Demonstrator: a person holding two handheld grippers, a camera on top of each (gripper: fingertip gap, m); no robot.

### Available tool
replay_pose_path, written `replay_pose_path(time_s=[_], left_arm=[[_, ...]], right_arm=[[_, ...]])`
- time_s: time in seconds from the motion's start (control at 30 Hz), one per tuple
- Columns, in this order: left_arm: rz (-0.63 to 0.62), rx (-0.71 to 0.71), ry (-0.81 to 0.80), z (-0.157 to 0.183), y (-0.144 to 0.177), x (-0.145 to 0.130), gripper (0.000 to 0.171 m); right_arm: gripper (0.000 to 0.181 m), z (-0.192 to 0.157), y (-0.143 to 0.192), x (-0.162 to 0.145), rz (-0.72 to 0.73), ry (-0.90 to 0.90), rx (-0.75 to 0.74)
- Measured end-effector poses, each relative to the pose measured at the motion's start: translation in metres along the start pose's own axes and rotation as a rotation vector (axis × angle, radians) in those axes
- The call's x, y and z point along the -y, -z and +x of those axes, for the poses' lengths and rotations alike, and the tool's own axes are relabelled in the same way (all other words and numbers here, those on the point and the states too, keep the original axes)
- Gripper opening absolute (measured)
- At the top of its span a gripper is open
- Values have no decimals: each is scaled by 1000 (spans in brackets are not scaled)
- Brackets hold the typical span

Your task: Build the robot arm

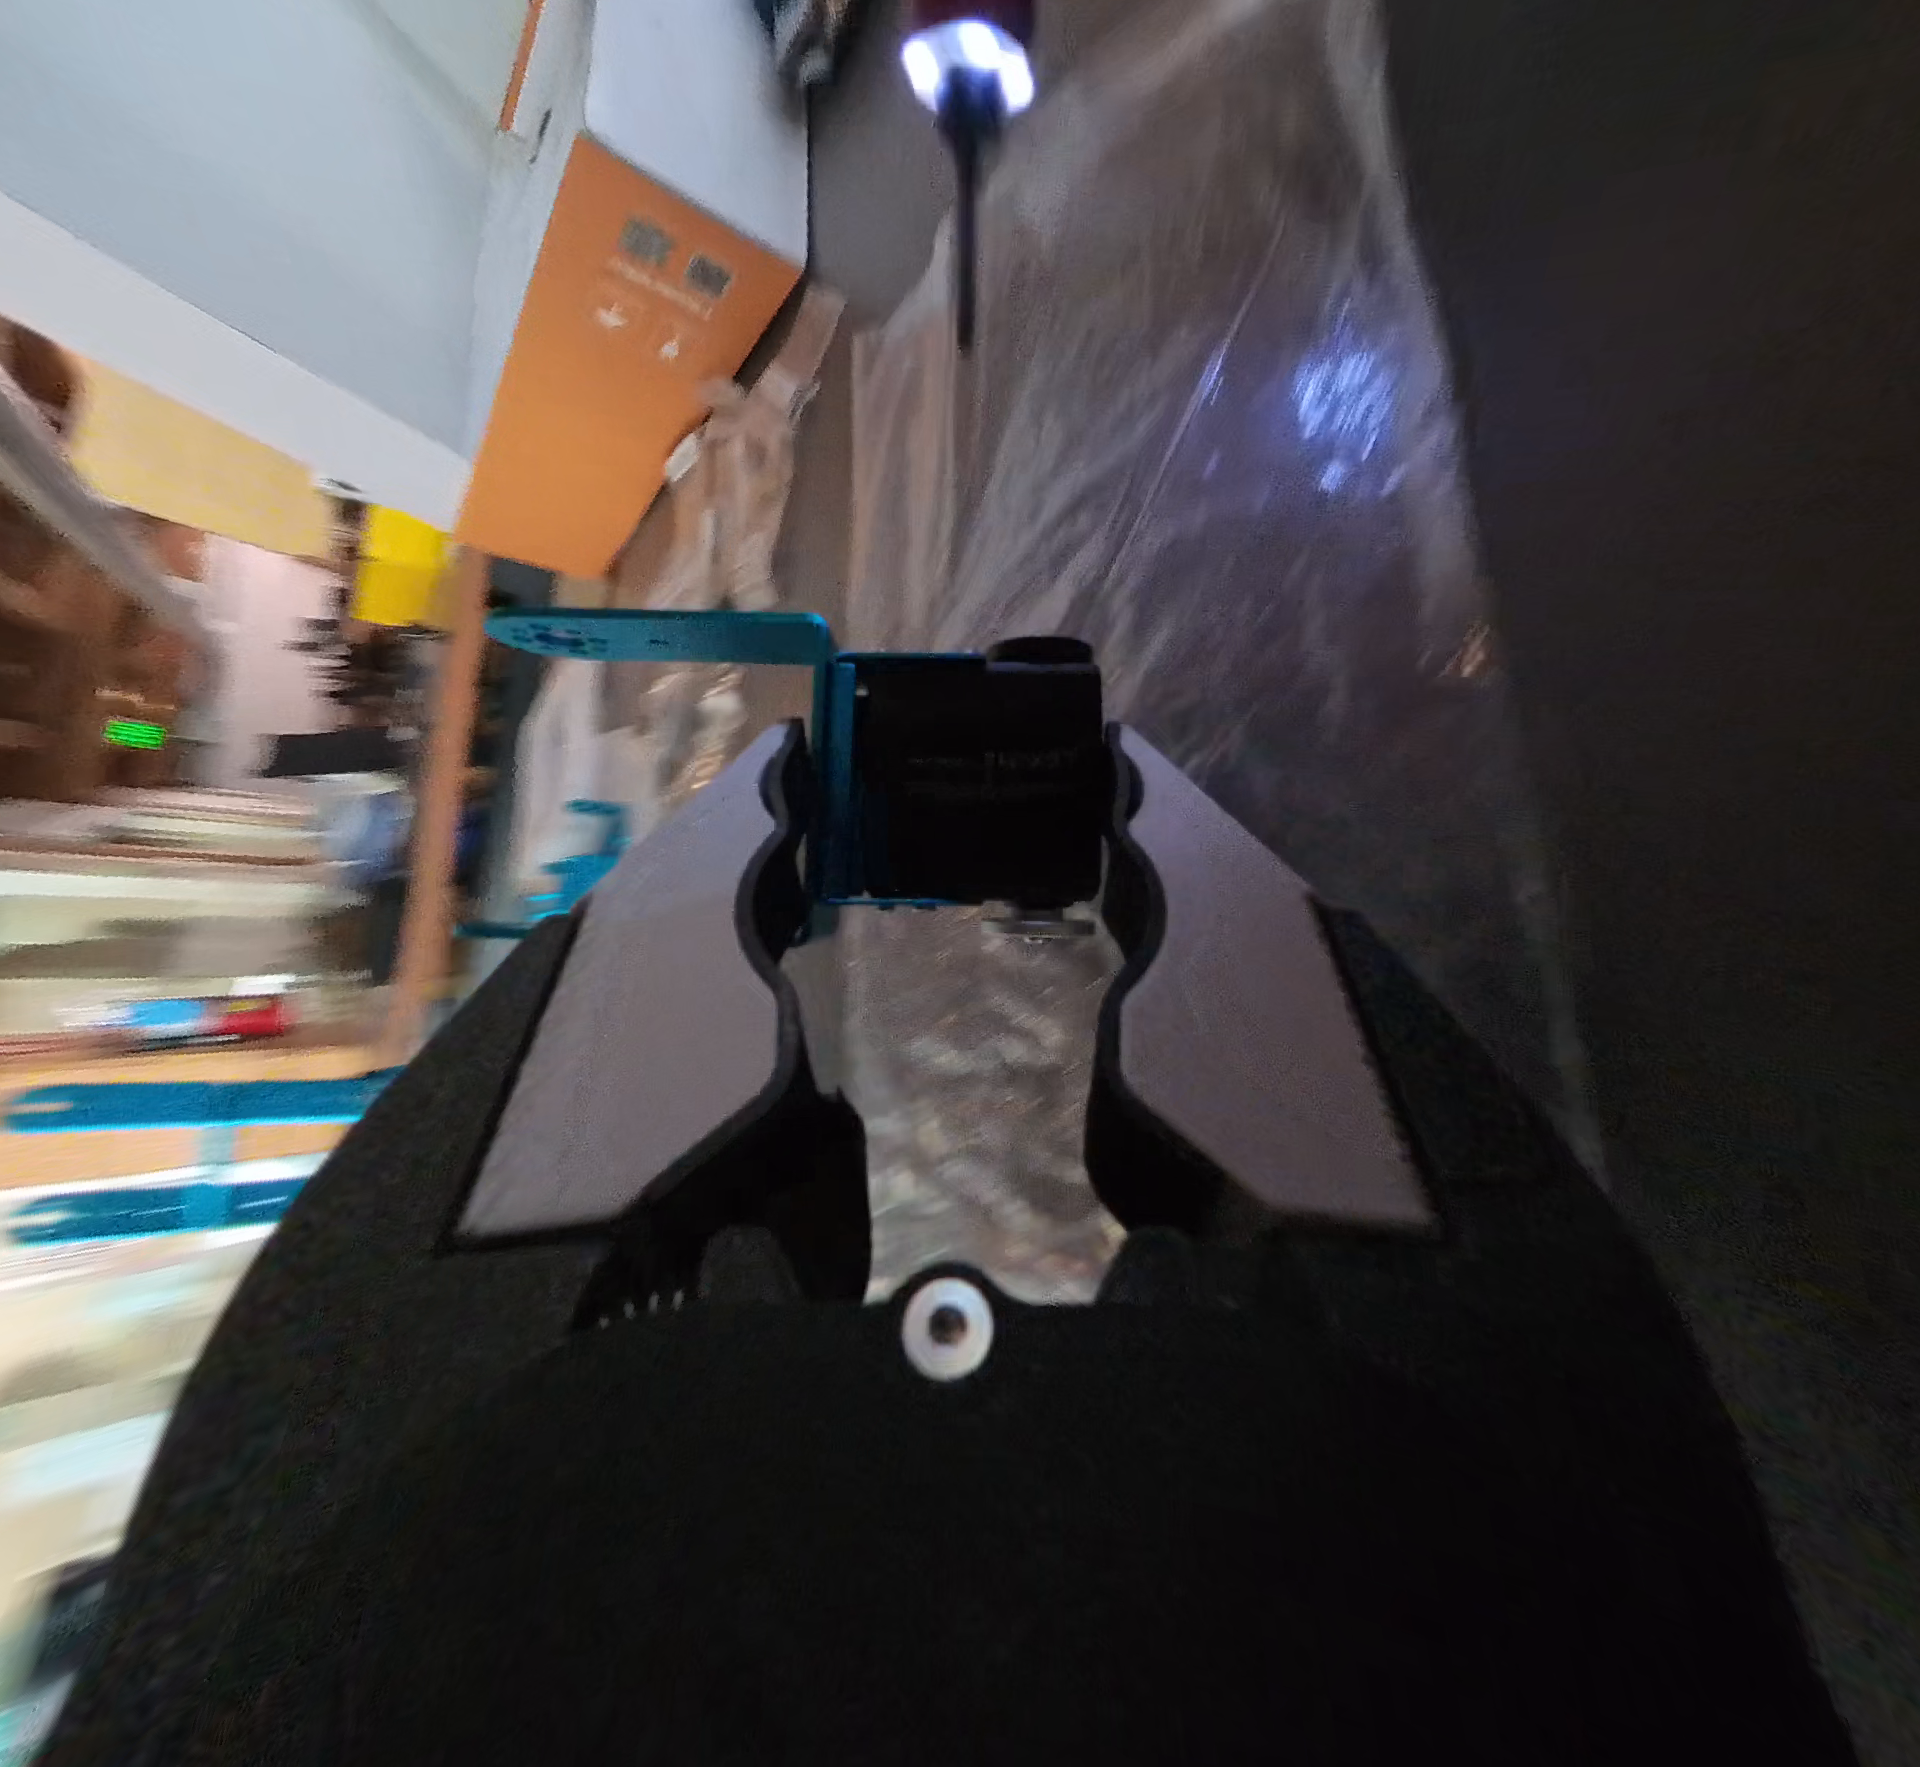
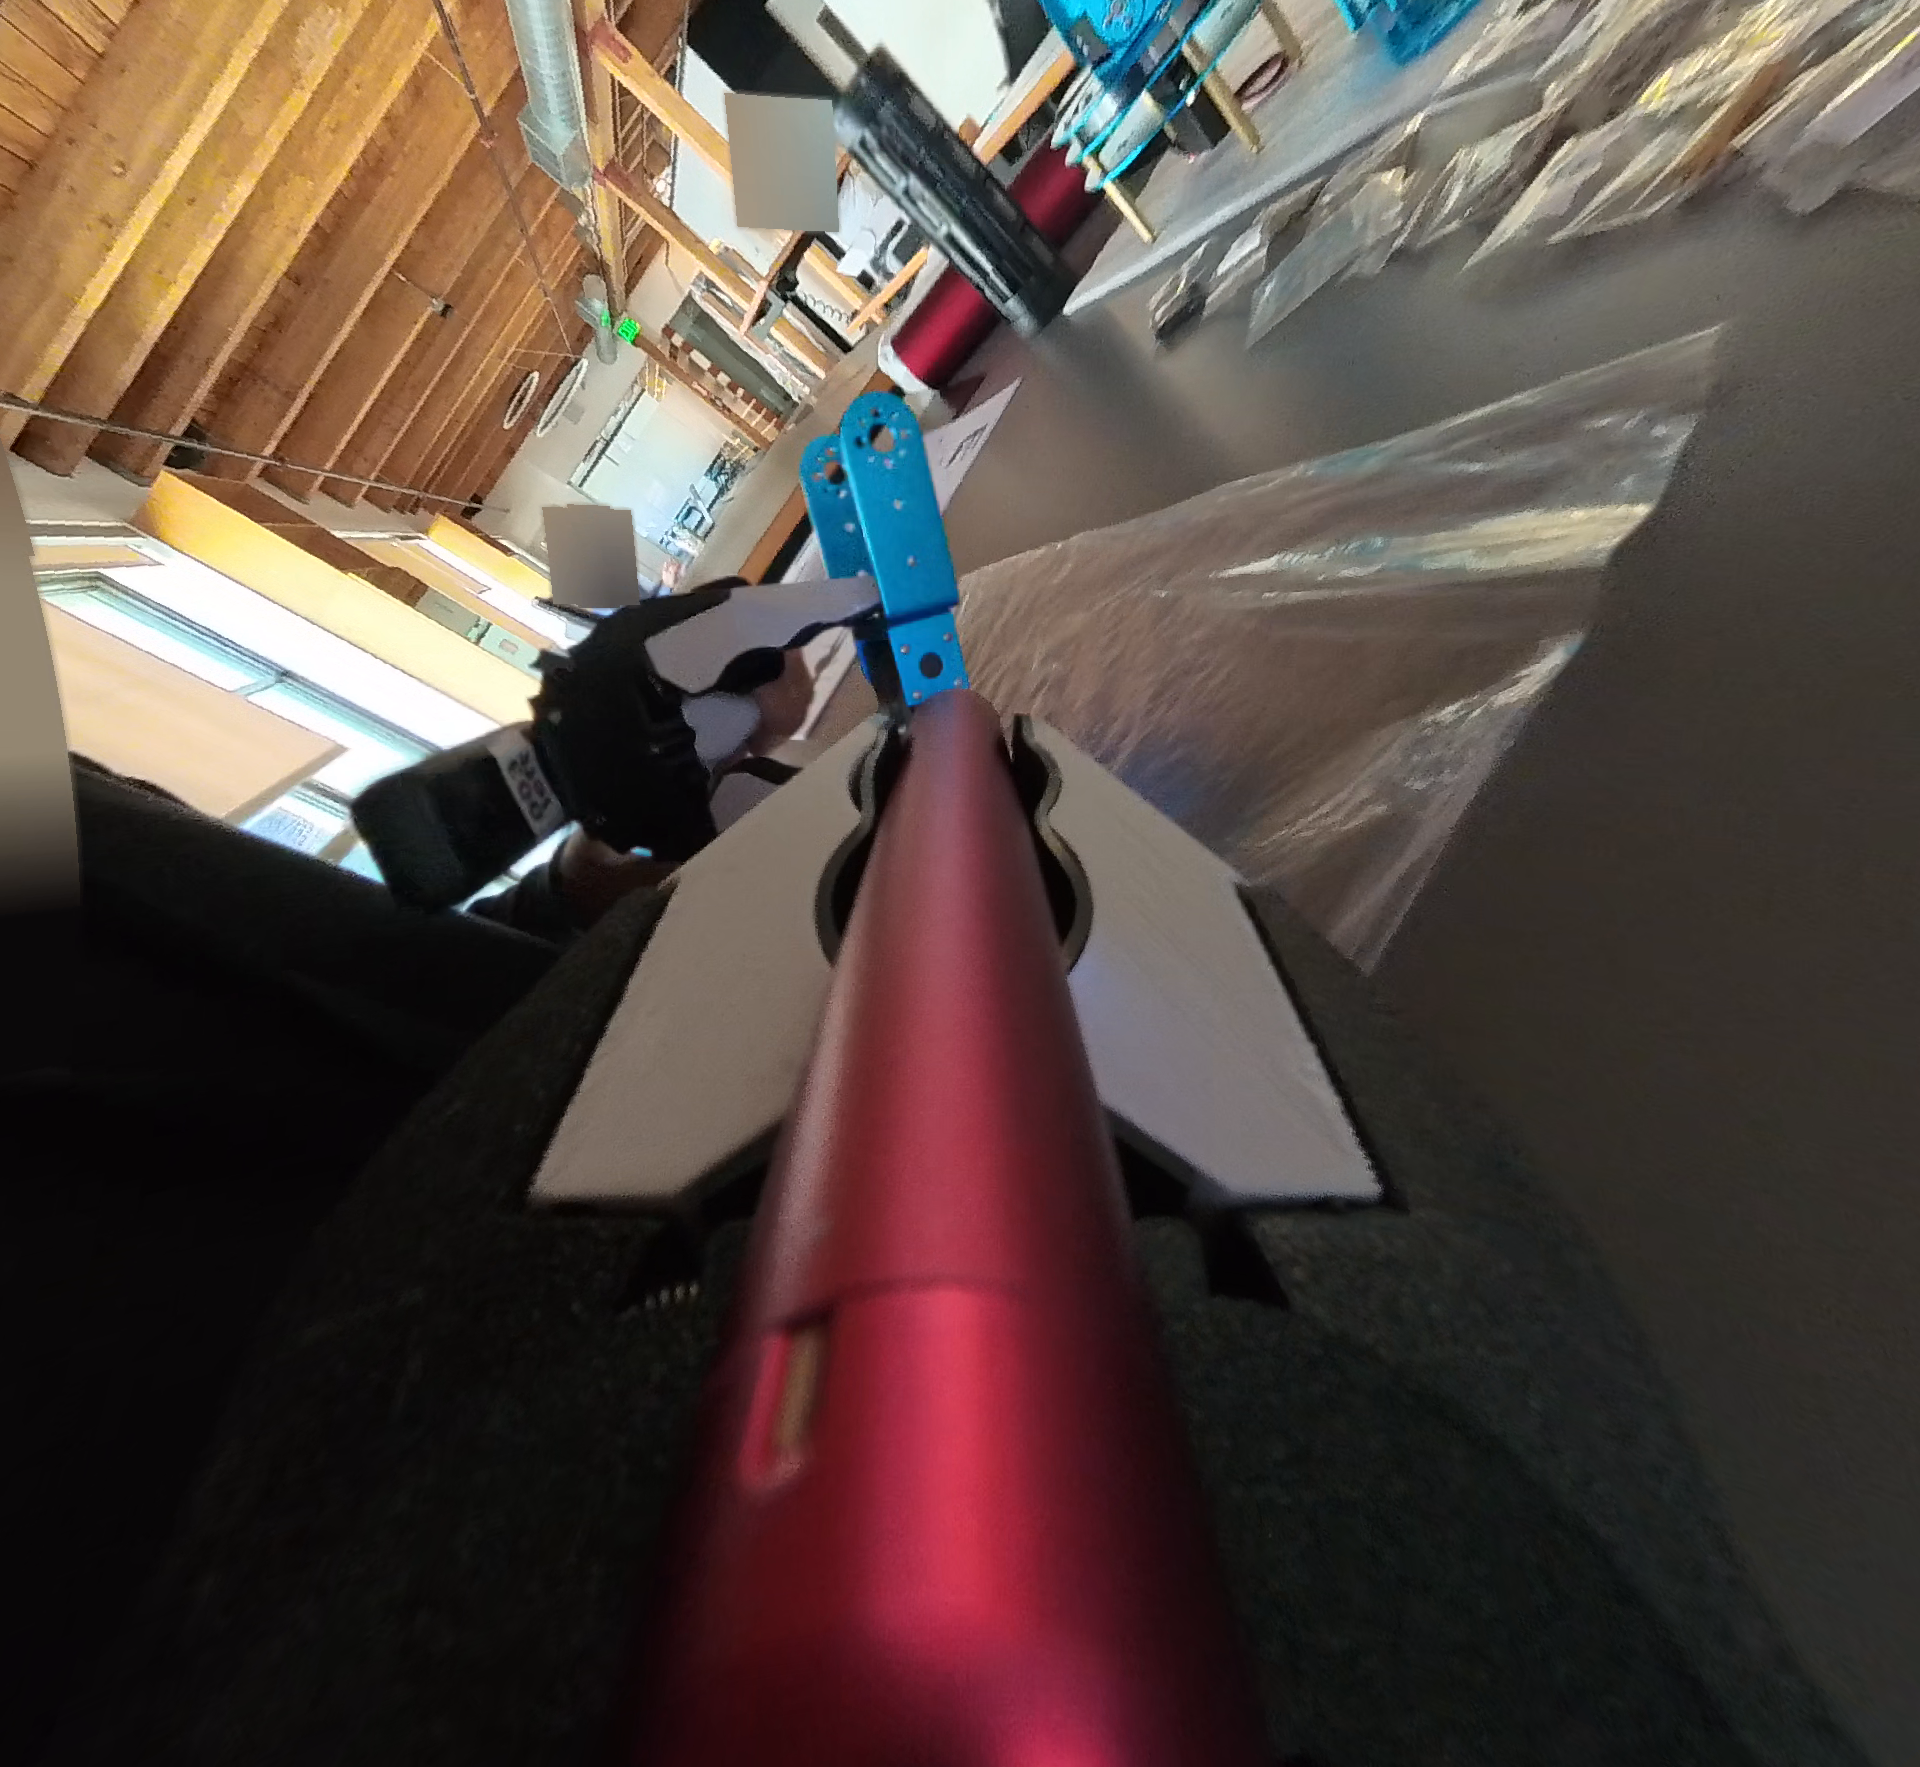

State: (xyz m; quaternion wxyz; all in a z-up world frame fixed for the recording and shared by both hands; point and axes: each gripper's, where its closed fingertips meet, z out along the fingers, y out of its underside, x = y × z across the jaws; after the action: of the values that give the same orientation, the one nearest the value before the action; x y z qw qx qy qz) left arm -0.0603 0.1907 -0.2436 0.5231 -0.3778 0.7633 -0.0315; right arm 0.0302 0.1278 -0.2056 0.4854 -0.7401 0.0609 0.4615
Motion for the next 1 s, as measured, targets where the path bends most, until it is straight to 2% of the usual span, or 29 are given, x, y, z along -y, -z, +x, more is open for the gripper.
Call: replay_pose_path(time_s=[0.07,0.13,0.23,0.37,0.5,0.57,0.67,0.83,1.0], left_arm=[[-85,-1,-155,-3,-1,-12,54],[-81,-101,-103,2,-2,-15,54],[-25,-333,180,3,2,-4,55],[66,-744,667,10,17,24,55],[327,-1062,1073,-6,43,72,54],[456,-1180,1217,-10,55,90,54],[531,-1207,1251,-4,56,96,54],[557,-1199,1165,10,58,101,54],[550,-1185,1153,12,56,96,54]], right_arm=[[21,1,3,6,18,15,7],[22,-2,4,7,17,27,32],[22,-10,3,2,-7,53,70],[22,-24,7,1,-2,116,131],[21,-45,17,2,18,242,199],[22,-57,22,4,16,306,238],[22,-71,27,4,-41,334,308],[22,-69,22,0,-86,345,324],[22,-70,21,-8,-107,302,354]])
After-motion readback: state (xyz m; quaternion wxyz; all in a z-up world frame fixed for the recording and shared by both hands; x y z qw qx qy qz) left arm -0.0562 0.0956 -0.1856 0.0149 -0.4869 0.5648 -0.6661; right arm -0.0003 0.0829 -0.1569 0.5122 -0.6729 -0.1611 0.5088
